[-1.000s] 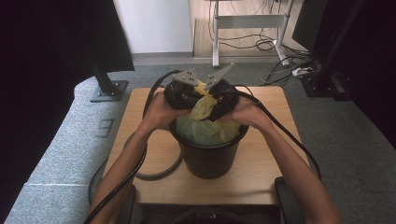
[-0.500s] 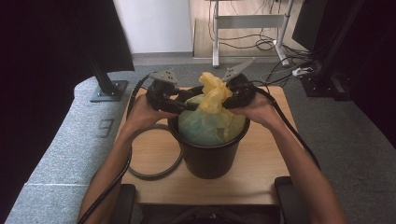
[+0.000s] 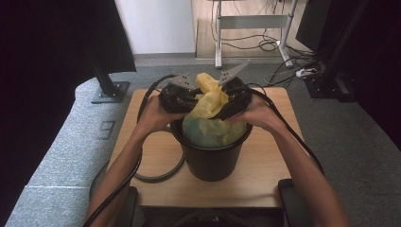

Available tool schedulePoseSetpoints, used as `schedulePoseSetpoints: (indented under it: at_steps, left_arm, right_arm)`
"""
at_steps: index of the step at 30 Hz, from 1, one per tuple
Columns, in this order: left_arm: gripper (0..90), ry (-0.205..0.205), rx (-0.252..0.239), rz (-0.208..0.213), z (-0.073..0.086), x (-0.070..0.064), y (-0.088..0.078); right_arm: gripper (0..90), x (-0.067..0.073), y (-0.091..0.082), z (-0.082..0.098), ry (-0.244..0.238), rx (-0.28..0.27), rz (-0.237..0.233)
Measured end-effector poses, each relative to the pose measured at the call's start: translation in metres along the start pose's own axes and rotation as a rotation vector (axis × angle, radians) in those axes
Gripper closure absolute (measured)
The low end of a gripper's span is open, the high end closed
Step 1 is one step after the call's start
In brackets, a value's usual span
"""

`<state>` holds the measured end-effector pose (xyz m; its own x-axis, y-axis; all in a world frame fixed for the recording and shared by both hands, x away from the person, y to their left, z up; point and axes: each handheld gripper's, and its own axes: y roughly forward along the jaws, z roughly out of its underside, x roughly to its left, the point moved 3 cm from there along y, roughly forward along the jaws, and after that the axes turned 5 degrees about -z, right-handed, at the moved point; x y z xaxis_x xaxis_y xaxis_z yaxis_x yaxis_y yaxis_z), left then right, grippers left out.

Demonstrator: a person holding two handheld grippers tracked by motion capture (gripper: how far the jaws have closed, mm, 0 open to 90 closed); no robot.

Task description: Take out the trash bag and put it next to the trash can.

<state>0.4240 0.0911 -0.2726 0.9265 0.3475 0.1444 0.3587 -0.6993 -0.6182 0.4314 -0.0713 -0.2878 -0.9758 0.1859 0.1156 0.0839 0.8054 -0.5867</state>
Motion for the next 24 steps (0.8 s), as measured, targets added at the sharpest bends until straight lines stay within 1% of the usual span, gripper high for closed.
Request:
schedulePoseSetpoints:
  at_steps: [1, 2, 3, 4, 5, 6, 7, 8, 9, 11, 13, 15, 16, 19, 20, 21, 22, 23, 24]
  left_arm:
    - [89.9, 0.003, -0.013, 0.009, -0.004, -0.002, 0.000]
    - [90.0, 0.007, -0.026, 0.016, -0.008, -0.004, 0.000]
    - [90.0, 0.002, -0.043, 0.031, -0.011, -0.005, 0.000]
    - [90.0, 0.002, -0.052, 0.044, -0.013, -0.007, 0.000]
    - [90.0, 0.008, -0.050, 0.047, -0.013, -0.008, 0.000]
    - [89.9, 0.009, -0.053, 0.049, -0.013, -0.008, 0.000]
    - [89.0, 0.003, -0.062, 0.054, -0.011, -0.008, -0.001]
    - [83.4, -0.008, -0.071, 0.049, -0.010, -0.007, -0.002]
    - [76.7, -0.015, -0.080, 0.030, -0.008, -0.005, -0.004]
    - [63.2, -0.058, -0.101, 0.018, -0.003, 0.001, -0.009]
    - [49.6, -0.091, -0.101, -0.016, 0.001, 0.006, -0.015]
    - [43.5, -0.111, -0.092, -0.029, 0.007, 0.010, -0.020]
    - [40.8, -0.120, -0.084, -0.028, 0.011, 0.012, -0.021]
    - [38.1, -0.132, -0.038, -0.021, 0.023, 0.013, -0.019]
    - [38.2, -0.128, -0.012, -0.017, 0.027, 0.014, -0.017]
    - [39.3, -0.115, 0.019, -0.022, 0.030, 0.013, -0.013]
    - [42.3, -0.089, 0.052, -0.037, 0.032, 0.012, -0.009]
    - [48.0, -0.065, 0.076, -0.050, 0.033, 0.010, -0.005]
    - [58.0, -0.053, 0.098, -0.053, 0.032, 0.009, -0.002]
  right_arm:
    - [19.2, 0.001, 0.004, 0.000, -0.006, 0.008, 0.001]
    - [19.1, 0.003, 0.008, 0.000, -0.016, 0.023, 0.009]
    - [22.1, 0.004, 0.013, 0.000, -0.019, 0.034, 0.015]
    - [30.6, 0.004, 0.016, 0.000, -0.020, 0.048, 0.027]
    - [43.3, 0.004, 0.018, 0.000, -0.028, 0.067, 0.032]
    - [56.5, 0.005, 0.018, 0.001, -0.047, 0.074, 0.049]
    - [65.1, 0.005, 0.017, 0.001, -0.059, 0.076, 0.075]
    - [72.6, 0.004, 0.016, 0.002, -0.063, 0.074, 0.084]
    - [76.8, 0.003, 0.014, 0.002, -0.062, 0.068, 0.089]
    - [80.3, 0.001, 0.009, 0.004, -0.054, 0.054, 0.103]
    - [80.9, -0.001, 0.003, 0.005, -0.035, 0.039, 0.110]
    - [80.9, -0.004, -0.006, 0.005, -0.023, 0.027, 0.125]
    - [80.9, -0.006, -0.010, 0.004, -0.013, 0.011, 0.129]
    - [80.8, -0.006, -0.024, 0.001, 0.004, -0.035, 0.129]
    - [80.8, -0.006, -0.027, 0.000, 0.005, -0.046, 0.127]
    - [80.8, -0.005, -0.030, -0.001, 0.008, -0.059, 0.123]
    - [80.7, -0.004, -0.033, -0.003, 0.009, -0.074, 0.113]
    - [80.6, -0.003, -0.034, -0.004, 0.011, -0.085, 0.101]
    - [80.3, -0.002, -0.034, -0.004, 0.012, -0.091, 0.089]
